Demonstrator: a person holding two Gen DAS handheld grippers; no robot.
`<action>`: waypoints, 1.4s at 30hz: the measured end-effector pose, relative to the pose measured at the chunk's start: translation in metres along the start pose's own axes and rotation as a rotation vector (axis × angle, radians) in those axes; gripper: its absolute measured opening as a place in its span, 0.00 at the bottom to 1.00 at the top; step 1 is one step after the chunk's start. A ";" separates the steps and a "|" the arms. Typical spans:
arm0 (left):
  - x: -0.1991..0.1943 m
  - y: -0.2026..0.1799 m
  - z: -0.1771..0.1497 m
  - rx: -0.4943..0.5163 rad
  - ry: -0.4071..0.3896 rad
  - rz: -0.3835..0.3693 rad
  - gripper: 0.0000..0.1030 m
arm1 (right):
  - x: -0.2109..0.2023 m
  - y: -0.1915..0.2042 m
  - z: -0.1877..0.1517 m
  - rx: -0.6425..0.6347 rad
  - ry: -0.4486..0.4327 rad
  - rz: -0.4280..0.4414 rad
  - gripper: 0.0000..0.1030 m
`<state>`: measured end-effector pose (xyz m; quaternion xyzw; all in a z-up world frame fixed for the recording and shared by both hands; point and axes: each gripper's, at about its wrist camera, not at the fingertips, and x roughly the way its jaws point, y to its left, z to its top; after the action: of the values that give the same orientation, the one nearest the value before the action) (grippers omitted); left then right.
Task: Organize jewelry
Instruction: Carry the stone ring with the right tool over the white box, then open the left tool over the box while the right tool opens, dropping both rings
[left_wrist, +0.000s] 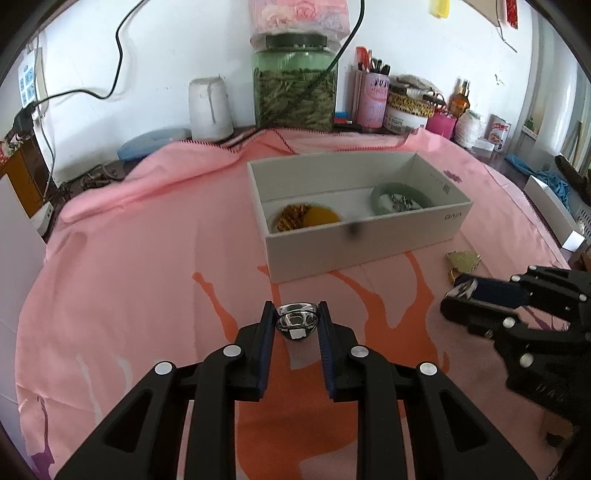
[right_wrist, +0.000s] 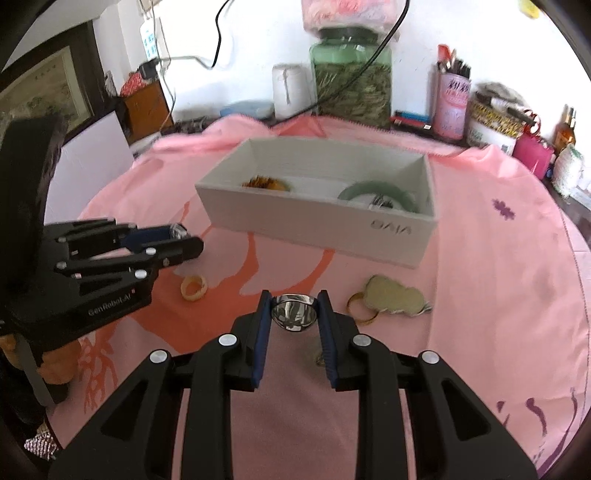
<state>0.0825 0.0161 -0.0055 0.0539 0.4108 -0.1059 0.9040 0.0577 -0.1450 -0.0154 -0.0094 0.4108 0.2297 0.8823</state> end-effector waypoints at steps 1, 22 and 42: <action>-0.003 0.000 0.001 0.000 -0.017 0.000 0.22 | -0.004 -0.002 0.002 0.007 -0.020 0.003 0.23; 0.028 -0.006 0.078 -0.083 -0.095 0.028 0.22 | 0.018 -0.054 0.081 0.200 -0.096 -0.025 0.23; 0.024 -0.008 0.071 -0.068 -0.141 0.056 0.56 | 0.013 -0.068 0.075 0.252 -0.122 -0.011 0.37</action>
<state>0.1479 -0.0080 0.0227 0.0273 0.3478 -0.0700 0.9346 0.1476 -0.1852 0.0129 0.1132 0.3817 0.1716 0.9011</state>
